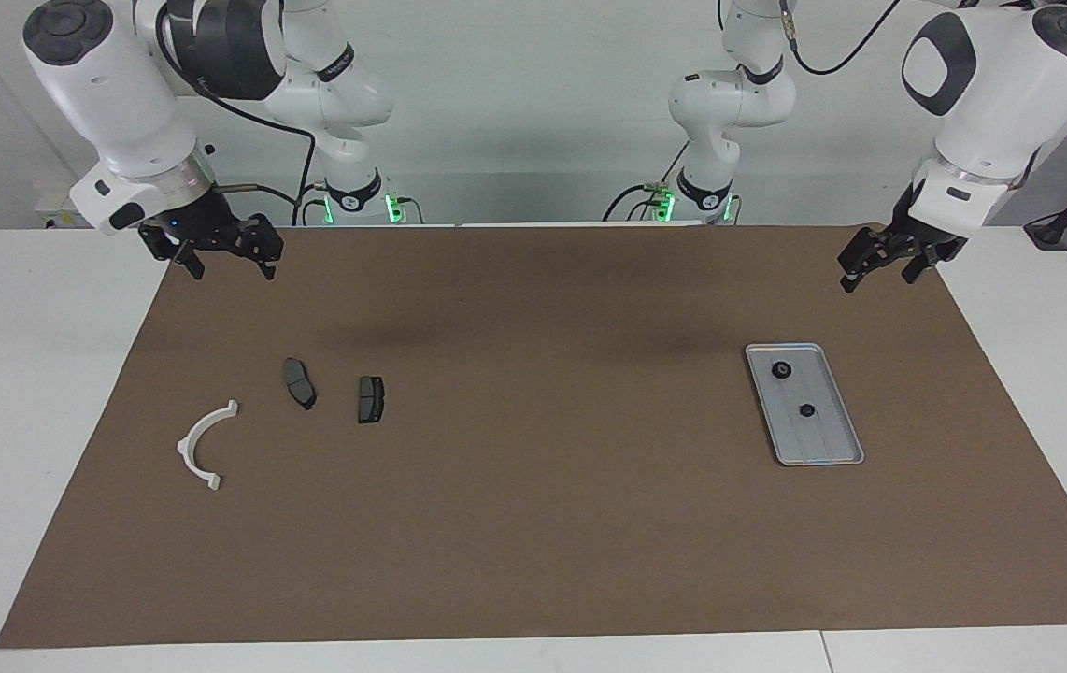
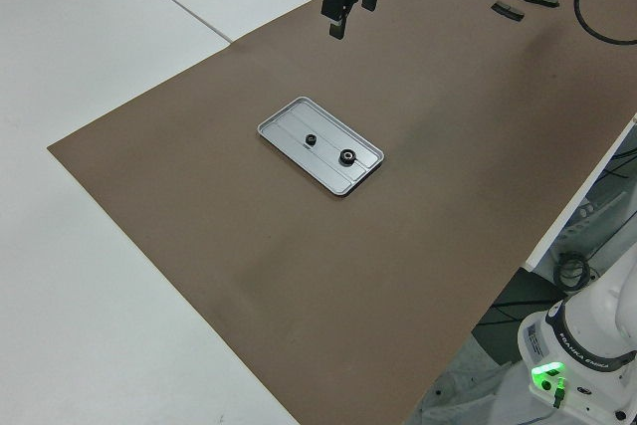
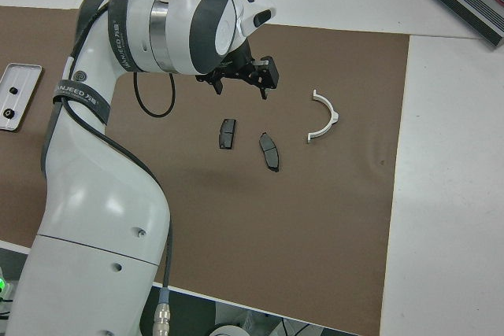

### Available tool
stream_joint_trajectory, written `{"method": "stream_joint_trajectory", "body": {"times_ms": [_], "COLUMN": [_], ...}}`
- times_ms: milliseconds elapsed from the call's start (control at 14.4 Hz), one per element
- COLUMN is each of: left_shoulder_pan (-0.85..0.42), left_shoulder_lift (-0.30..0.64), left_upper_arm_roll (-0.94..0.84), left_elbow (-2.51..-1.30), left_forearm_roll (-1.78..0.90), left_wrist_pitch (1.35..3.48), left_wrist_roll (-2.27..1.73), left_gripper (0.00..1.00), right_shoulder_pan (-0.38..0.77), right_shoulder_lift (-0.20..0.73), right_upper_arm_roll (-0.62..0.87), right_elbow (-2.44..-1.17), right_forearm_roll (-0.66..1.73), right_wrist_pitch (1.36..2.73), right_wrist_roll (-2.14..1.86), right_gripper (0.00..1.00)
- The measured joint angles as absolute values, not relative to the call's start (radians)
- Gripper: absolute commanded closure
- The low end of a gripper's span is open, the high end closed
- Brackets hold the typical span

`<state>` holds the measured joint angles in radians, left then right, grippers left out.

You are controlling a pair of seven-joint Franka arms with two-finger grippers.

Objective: Place bearing gear from tray to pile
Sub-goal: 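Move the left gripper over the black bearing on the silver tray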

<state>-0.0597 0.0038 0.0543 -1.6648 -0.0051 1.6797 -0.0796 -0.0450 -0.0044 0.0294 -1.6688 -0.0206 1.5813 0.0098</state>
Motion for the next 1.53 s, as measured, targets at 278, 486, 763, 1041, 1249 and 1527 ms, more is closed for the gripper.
{"method": "stream_joint_trajectory", "body": {"times_ms": [278,486,763,1041,1249,1527], "left_shoulder_pan": [-0.06,-0.06,-0.06,-0.06,-0.061,-0.064], "left_shoulder_lift": [0.004,0.004,0.001,-0.028,-0.066,-0.057], "left_upper_arm_roll": [0.054,0.056,0.054,0.046,0.043,0.04], "left_elbow": [-1.665,-1.664,-1.666,-1.771,-1.898,-1.974], "left_forearm_roll": [-0.005,-0.005,-0.005,-0.005,-0.005,-0.005], "left_wrist_pitch": [1.681,1.683,1.699,1.807,1.906,1.974], "left_wrist_roll": [-0.079,-0.079,-0.156,-0.218,-0.223,-0.228], "left_gripper": [0.0,0.0,0.0,0.0,0.01,0.33], "right_shoulder_pan": [-0.045,-0.045,-0.045,-0.046,-0.046,-0.044], "right_shoulder_lift": [-0.014,-0.018,-0.018,-0.018,-0.018,-0.018], "right_upper_arm_roll": [0.029,0.029,0.026,0.019,0.019,0.022], "right_elbow": [-1.684,-1.689,-1.691,-1.691,-1.691,-1.692], "right_forearm_roll": [-0.021,-0.021,-0.02,-0.02,-0.02,-0.02], "right_wrist_pitch": [1.583,1.584,1.584,1.585,1.586,1.594], "right_wrist_roll": [0.01,0.01,0.01,0.01,0.01,0.01], "right_gripper": [0.0,0.0,0.0,0.0,0.0,0.0]}}
